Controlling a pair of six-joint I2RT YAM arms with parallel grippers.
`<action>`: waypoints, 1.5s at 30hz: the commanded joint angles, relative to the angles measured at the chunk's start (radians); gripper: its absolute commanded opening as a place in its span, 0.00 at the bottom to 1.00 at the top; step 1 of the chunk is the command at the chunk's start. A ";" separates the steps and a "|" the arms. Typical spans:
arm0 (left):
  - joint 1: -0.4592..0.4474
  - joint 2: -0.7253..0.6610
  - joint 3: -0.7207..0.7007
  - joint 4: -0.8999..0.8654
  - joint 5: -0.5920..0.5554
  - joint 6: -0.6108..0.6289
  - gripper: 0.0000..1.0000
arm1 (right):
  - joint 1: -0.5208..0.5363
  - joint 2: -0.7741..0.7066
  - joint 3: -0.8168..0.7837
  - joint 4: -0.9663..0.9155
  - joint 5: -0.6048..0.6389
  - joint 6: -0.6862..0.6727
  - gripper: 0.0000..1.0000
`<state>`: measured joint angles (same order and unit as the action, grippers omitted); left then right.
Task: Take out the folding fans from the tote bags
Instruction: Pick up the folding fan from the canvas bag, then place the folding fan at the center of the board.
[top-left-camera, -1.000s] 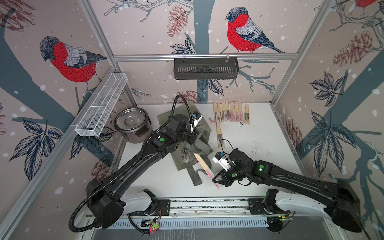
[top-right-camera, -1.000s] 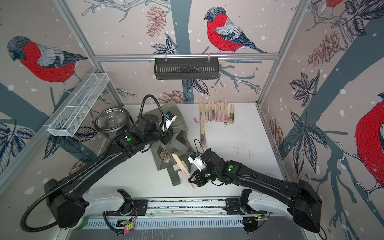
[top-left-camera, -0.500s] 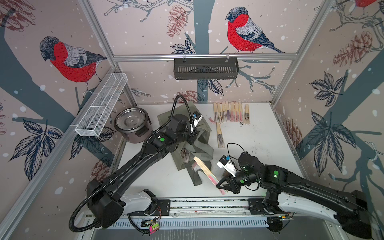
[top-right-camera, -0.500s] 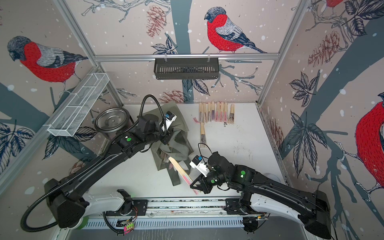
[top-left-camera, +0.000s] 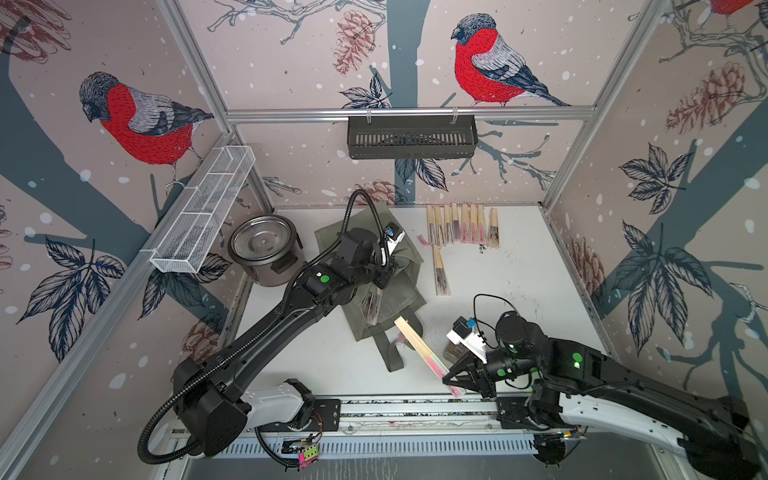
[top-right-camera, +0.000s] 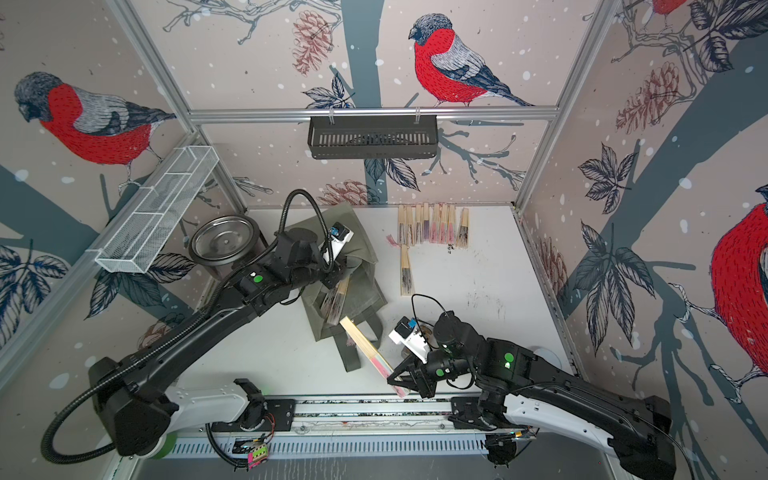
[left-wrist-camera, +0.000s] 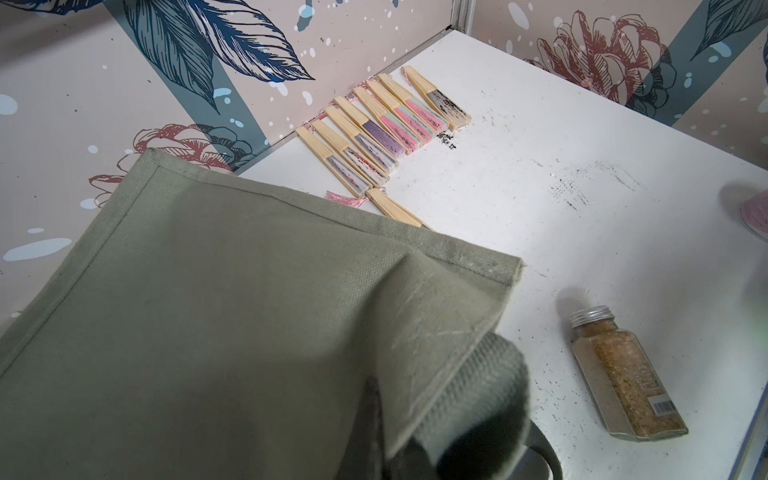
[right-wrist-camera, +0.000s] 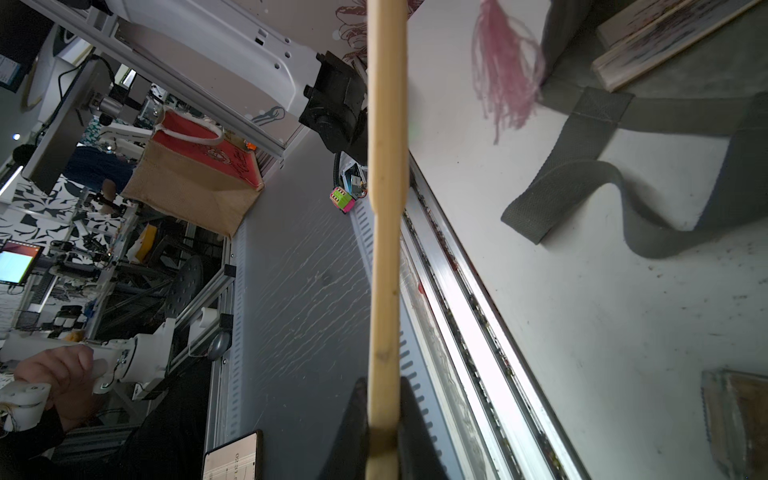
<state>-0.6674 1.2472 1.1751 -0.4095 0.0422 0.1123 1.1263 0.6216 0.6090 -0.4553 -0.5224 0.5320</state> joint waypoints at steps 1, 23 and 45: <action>-0.001 0.000 0.007 0.023 -0.005 0.013 0.00 | -0.011 -0.035 0.000 0.034 0.107 0.058 0.13; -0.003 0.001 0.005 0.023 -0.001 0.013 0.00 | -0.843 0.350 0.101 0.130 0.038 -0.035 0.12; -0.003 -0.003 0.004 0.023 -0.007 0.013 0.00 | -0.853 1.052 0.310 0.274 0.141 -0.140 0.12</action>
<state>-0.6685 1.2507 1.1751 -0.4095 0.0418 0.1123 0.2741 1.6325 0.8925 -0.2192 -0.4007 0.4191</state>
